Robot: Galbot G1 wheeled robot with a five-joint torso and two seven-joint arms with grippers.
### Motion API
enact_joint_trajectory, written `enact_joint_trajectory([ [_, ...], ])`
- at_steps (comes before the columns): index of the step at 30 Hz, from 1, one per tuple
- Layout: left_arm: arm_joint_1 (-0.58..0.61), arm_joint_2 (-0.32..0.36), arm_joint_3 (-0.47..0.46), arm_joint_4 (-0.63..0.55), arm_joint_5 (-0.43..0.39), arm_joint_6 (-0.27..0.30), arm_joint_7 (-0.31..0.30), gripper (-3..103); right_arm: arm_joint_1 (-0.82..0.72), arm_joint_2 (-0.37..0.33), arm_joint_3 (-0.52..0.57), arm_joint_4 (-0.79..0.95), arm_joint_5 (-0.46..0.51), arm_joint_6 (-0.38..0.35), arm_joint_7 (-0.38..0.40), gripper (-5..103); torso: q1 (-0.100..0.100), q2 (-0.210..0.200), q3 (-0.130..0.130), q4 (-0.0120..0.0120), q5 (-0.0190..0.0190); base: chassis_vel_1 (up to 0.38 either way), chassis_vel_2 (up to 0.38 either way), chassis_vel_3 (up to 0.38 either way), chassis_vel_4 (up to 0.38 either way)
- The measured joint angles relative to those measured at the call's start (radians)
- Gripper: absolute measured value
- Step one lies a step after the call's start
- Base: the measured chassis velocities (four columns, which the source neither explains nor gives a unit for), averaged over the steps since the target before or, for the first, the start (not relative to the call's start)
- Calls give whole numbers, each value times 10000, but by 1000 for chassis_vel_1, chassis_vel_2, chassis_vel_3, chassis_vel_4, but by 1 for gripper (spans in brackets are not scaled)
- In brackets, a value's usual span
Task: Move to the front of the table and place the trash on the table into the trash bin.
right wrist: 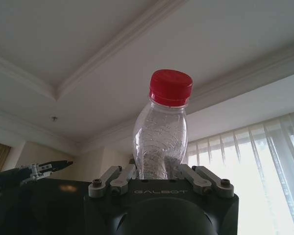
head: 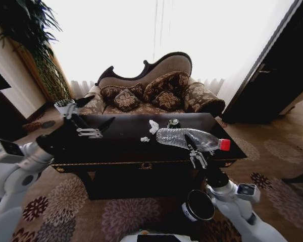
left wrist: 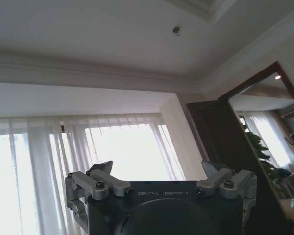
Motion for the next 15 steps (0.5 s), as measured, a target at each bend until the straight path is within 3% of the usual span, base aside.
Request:
enact_joint_trajectory([
  [4, 643, -894, -1150, 1, 39, -277, 11, 100, -67, -119, 314, -161, -50, 99, -337, 24, 0, 0, 0, 14, 0, 0, 0, 0, 0],
  [6, 830, -1354, -1595, 43, 50, -376, 21, 100, -332, -70, 869, -320, -328, 235, -630, 24, -1, 1, -1, 8, 0, 0, 0, 0, 0],
  [12, 919, -1824, -1839, 67, 151, -397, 19, 100, -525, 110, 1549, -590, -730, 441, -1187, 24, 0, 1, 0, 2, 3, 0, 0, 0, 0],
  [15, 1025, -2362, -1908, 35, 486, -397, -250, 100, -546, 333, 2046, -1120, -1317, 598, -1868, 24, -1, 0, 0, 2, 2, 0, 0, 0, 0],
])
